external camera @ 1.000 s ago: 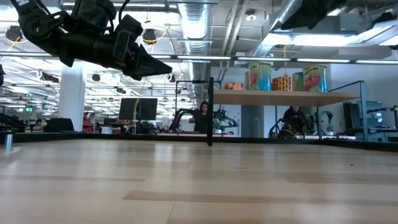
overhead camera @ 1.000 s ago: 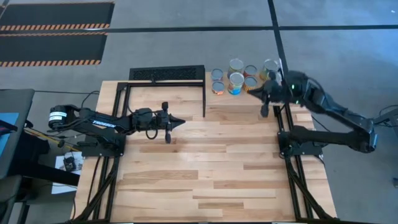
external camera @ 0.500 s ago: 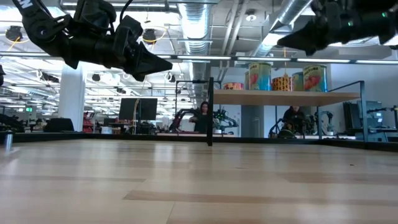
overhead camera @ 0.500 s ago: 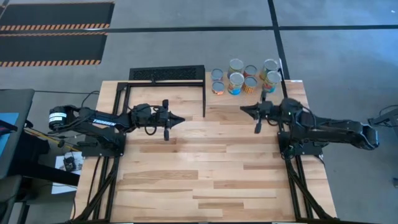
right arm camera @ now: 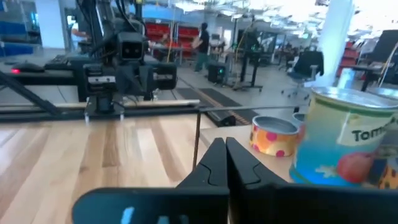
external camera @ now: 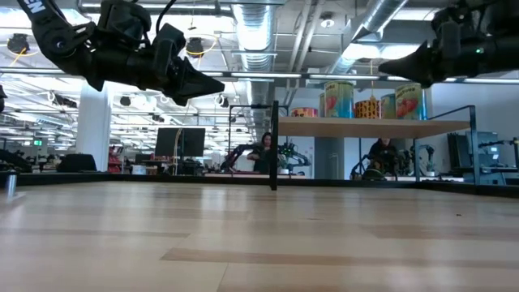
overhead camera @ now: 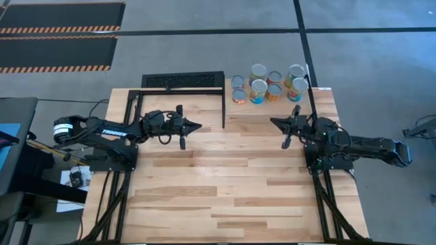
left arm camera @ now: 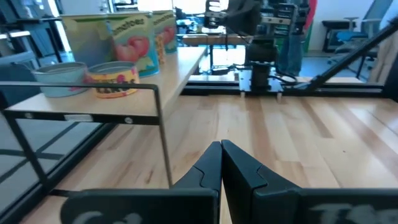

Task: Pick and place cans onto a shelf
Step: Return to Home Position

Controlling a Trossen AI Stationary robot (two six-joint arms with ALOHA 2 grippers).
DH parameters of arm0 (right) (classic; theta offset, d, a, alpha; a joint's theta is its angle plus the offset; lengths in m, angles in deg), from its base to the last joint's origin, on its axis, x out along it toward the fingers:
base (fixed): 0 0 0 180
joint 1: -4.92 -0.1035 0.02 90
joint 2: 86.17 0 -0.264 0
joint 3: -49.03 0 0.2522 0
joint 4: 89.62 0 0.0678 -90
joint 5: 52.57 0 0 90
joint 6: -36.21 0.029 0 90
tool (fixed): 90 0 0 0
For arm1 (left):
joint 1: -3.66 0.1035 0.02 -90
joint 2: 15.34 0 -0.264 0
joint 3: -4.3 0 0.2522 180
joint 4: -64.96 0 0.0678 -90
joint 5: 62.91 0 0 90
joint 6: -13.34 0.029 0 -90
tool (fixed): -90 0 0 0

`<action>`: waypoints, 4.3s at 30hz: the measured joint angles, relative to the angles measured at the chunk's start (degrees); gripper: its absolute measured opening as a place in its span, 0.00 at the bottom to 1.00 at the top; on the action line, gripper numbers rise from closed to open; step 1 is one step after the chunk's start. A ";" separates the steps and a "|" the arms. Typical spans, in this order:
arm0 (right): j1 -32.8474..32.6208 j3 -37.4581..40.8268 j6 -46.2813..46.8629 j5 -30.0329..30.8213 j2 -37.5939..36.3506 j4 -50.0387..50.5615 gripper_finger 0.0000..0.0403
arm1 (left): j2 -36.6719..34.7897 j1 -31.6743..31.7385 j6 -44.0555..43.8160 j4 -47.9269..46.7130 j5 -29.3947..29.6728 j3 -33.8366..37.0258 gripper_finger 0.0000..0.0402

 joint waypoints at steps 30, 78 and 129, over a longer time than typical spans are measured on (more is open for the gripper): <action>-15.23 8.22 -1.84 19.40 -21.35 10.95 0.00 | -28.16 -1.72 -3.88 1.48 3.11 17.01 0.00; 11.96 8.35 3.43 -9.04 -20.22 14.93 0.11 | -72.76 -5.50 -7.66 -45.95 10.45 19.69 0.00; 11.91 8.37 3.41 -9.10 -20.22 14.95 0.12 | -72.76 -5.50 -8.10 -45.95 10.42 19.69 0.00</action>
